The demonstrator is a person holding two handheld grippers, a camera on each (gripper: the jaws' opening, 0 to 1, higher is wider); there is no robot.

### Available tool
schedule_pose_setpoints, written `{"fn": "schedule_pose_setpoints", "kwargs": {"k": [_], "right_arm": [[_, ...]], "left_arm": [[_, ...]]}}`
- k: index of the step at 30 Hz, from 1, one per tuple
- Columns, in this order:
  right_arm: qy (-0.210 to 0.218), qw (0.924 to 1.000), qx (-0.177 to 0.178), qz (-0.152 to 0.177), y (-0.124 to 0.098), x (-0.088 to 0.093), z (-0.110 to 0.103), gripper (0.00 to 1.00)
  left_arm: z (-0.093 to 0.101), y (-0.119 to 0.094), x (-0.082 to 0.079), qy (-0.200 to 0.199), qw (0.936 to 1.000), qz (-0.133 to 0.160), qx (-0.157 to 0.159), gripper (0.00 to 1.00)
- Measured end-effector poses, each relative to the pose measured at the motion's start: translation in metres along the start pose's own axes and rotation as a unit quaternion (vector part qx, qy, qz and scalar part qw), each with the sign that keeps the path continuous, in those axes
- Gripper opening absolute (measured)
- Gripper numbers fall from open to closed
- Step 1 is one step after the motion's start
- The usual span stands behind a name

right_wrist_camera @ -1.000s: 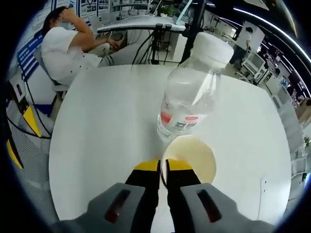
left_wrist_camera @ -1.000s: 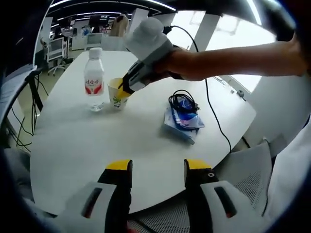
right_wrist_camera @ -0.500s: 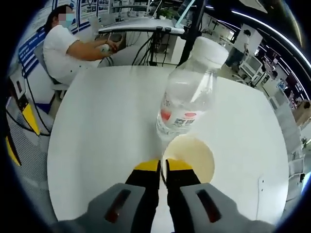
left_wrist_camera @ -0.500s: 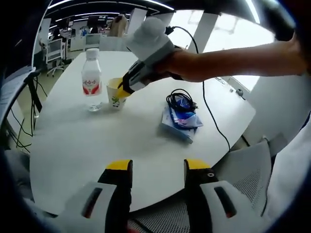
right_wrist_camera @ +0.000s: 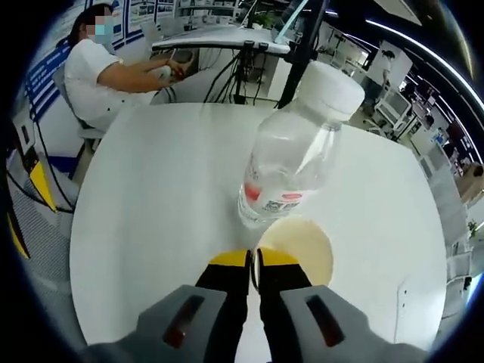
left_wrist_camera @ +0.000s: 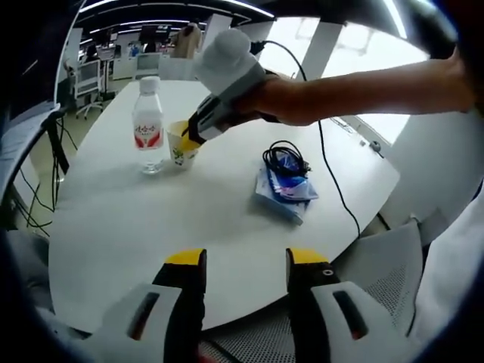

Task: Arrange the tabletop items into an orderly group along one side of the table until the central work area is clear of visible clutter.

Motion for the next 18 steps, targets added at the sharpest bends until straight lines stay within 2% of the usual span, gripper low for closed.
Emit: {"fn": "schedule_pose_setpoints", "kwargs": {"k": [5,11,18], "right_arm": [[0.008,1.0000,0.000,0.003,-0.002,0.005,0.001,0.05],[0.013,0.9997,0.008,0.018,-0.020,0.005,-0.002,0.10],[-0.007,0.9992,0.018,0.036,-0.042,0.007,-0.008,0.11]], "left_arm": [[0.002,0.003,-0.002,0.002,1.0000,0.000,0.002,0.41],[0.005,0.007,-0.005,0.005,1.0000,0.003,0.005,0.41],[0.008,0.010,-0.008,0.005,1.0000,0.006,0.004,0.43]]}}
Point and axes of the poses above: the point that each gripper's makers call its tool centre point, and the gripper's own axes: y roughly forward along the fingers, z roughly to its right, x roughly out of its underside, the point moved 10 cm from there along -y, roughly backward along the fingers, and after that the axes turned 12 degrees about x, right-handed, at the moved point
